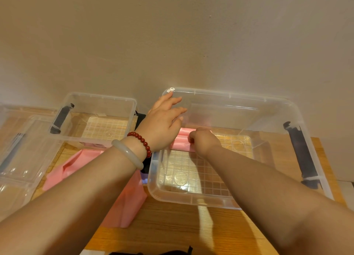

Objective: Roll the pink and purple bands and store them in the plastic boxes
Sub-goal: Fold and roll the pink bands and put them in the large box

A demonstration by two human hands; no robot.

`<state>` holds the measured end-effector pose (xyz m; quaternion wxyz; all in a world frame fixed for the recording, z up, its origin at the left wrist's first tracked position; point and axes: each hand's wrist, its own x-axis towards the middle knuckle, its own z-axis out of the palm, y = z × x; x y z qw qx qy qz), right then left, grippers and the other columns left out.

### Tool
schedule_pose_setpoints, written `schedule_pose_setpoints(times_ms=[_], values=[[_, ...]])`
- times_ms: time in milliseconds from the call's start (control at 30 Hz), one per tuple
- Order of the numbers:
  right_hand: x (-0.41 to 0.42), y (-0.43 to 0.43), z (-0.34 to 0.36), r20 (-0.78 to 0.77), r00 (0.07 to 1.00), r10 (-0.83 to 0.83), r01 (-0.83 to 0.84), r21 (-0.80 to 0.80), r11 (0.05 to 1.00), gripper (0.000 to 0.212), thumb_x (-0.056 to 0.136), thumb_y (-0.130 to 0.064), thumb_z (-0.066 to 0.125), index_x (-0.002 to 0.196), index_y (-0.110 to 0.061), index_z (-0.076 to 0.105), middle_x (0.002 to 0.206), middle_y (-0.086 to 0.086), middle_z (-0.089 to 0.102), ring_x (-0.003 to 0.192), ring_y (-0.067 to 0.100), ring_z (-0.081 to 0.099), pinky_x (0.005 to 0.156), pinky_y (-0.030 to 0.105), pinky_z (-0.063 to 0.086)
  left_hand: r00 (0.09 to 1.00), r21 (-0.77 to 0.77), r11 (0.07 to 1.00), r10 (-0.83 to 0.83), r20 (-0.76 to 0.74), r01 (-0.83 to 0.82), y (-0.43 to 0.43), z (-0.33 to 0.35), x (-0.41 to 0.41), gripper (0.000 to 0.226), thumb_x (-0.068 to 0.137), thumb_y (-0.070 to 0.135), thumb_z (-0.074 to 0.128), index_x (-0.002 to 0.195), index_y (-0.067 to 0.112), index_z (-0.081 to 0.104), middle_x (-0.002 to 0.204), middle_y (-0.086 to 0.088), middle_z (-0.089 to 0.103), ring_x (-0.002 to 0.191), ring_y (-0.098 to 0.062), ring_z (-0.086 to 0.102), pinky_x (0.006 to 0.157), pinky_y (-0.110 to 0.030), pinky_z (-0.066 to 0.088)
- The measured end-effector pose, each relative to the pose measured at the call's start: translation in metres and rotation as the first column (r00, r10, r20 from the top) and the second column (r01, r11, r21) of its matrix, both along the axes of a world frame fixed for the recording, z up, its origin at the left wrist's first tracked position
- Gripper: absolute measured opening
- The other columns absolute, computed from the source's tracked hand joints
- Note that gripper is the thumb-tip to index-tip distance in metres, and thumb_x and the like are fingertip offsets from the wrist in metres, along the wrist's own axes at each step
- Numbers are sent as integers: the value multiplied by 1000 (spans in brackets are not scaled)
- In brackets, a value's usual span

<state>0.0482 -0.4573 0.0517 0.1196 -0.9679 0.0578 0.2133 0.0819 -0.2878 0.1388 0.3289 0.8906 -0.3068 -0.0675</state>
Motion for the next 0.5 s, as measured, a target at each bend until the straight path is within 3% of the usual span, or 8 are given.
schedule_pose_setpoints(times_ms=[333, 500], values=[[2, 0, -2, -45, 995, -92, 95, 61, 994, 30, 92, -8, 54, 119, -15, 65, 126, 9, 60, 109, 29, 59, 82, 27, 42, 1000, 8, 1000, 3, -4, -3, 0, 2, -1, 36, 101, 17, 42, 134, 15, 56, 155, 1, 30, 147, -10, 4, 114, -24, 5], [3, -2, -2, -51, 996, -78, 81, 62, 995, 33, 92, -6, 56, 120, -17, 67, 129, 7, 60, 112, 27, 59, 92, 31, 47, 1000, 4, 1000, 9, -4, -9, -1, 2, -1, 36, 101, 16, 42, 133, 15, 56, 155, 1, 31, 147, -10, 4, 113, -22, 4]])
